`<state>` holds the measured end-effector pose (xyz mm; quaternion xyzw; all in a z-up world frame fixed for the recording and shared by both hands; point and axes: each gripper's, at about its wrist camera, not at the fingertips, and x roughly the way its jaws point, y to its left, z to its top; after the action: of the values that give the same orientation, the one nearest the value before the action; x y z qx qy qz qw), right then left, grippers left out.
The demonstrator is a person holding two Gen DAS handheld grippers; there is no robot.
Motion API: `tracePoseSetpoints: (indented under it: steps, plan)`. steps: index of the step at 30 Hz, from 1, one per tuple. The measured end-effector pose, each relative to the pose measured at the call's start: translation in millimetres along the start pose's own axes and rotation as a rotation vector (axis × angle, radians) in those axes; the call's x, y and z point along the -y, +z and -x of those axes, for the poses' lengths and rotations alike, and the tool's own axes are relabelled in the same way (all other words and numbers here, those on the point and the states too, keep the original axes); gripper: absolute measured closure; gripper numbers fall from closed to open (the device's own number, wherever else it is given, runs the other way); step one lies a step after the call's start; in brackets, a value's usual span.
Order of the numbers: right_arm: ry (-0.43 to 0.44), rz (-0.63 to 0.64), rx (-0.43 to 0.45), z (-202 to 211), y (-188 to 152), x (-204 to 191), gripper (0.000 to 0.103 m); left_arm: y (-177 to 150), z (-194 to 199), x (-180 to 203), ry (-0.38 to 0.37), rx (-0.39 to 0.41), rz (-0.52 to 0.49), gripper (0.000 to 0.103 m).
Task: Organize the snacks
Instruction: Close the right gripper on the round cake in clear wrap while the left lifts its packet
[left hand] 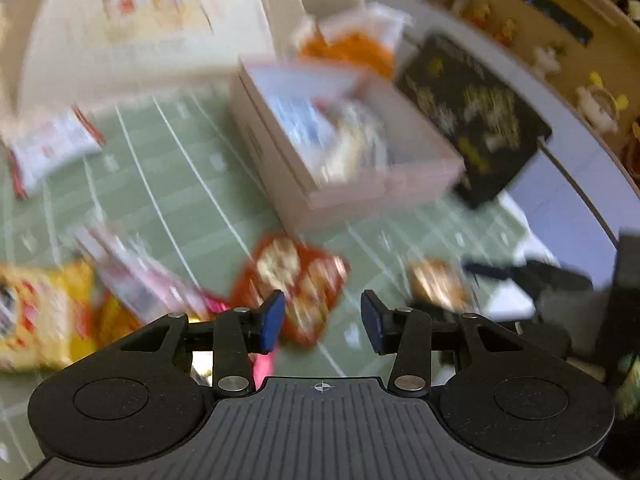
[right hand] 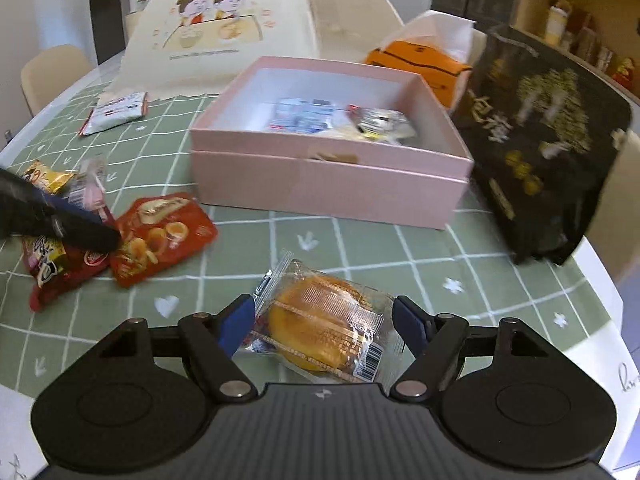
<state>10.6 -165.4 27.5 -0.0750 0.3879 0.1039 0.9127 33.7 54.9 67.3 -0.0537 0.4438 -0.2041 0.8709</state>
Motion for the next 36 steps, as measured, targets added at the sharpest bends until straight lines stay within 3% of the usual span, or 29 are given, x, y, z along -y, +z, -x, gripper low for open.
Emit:
tracePoseSetpoints:
  steps: [3,8,14,18,22,28,33,36]
  plan:
    - [-0.005,0.003,0.023,4,-10,2,0.026,17,-9,-15,0.090,0.066,0.048,0.056]
    - [-0.009,0.084,0.043,5,-21,-5,0.019,19,-49,-28,0.114,0.007,0.086,0.057]
    - [0.031,0.081,0.068,5,-25,3,0.017,-22,-37,15,0.082,-0.075,-0.029,0.056]
    - [0.034,0.049,0.106,2,-29,5,0.012,-37,-22,45,0.227,-0.022,-0.136,0.058]
    - [0.042,0.033,0.105,1,-30,8,0.012,-24,-26,50,0.194,-0.018,-0.071,0.057]
    - [0.073,0.049,0.100,6,-36,16,0.012,-6,-61,64,0.270,-0.086,-0.042,0.057]
    - [0.083,0.018,0.113,6,-42,21,0.010,-6,-76,81,0.309,-0.105,-0.107,0.037]
    - [0.089,0.012,0.114,6,-43,22,0.009,-5,-77,83,0.306,-0.104,-0.111,0.035]
